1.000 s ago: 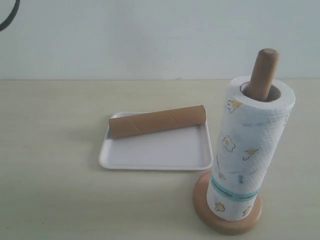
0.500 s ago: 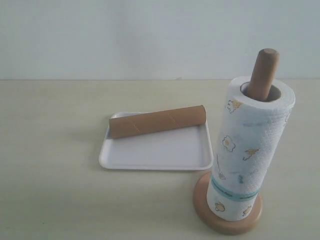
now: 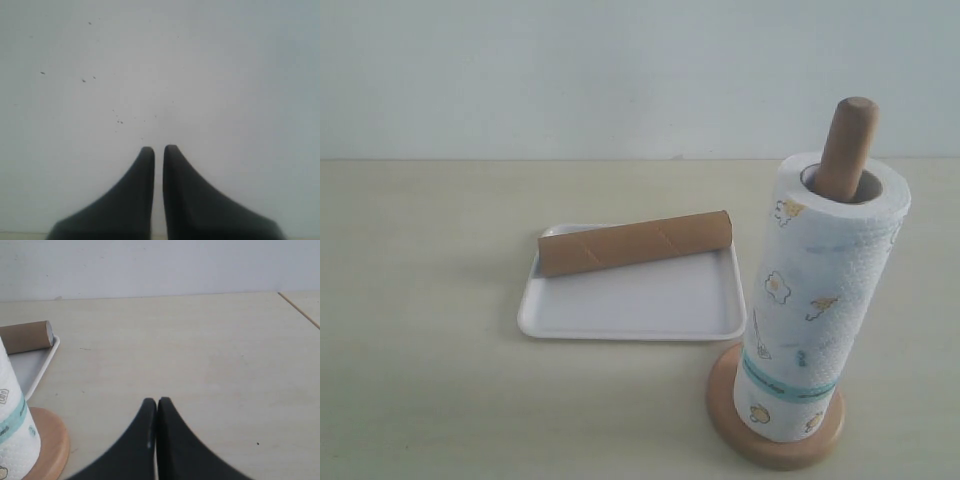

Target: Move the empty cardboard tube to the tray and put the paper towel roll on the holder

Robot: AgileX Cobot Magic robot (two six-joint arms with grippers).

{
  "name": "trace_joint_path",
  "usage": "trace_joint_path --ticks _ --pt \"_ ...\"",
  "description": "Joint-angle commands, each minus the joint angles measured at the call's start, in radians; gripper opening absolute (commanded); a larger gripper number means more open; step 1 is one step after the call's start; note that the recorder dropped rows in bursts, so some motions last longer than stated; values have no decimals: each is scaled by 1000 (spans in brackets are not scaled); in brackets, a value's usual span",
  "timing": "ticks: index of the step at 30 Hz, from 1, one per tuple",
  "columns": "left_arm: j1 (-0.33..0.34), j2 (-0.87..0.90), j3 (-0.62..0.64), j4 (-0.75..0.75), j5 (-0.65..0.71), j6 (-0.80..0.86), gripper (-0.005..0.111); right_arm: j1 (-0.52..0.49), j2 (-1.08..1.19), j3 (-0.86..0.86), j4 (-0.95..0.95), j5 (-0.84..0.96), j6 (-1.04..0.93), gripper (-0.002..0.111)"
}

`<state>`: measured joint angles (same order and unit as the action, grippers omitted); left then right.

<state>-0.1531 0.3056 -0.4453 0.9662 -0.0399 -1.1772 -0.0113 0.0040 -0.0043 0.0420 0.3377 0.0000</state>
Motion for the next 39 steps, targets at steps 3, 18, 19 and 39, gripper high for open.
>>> trace_joint_path --ticks 3,18,19,39 --pt "8 -113 49 -65 49 92 6 -5 -4 4 -1 -5 0 0" --pt "8 -114 233 -1220 118 1441 6 -5 -4 4 -1 -5 0 0" --pt "8 -114 253 -1220 118 1425 6 -5 -4 4 -1 -5 0 0" --pt "100 -306 445 -1186 342 1276 6 -5 -4 4 -1 -5 0 0"
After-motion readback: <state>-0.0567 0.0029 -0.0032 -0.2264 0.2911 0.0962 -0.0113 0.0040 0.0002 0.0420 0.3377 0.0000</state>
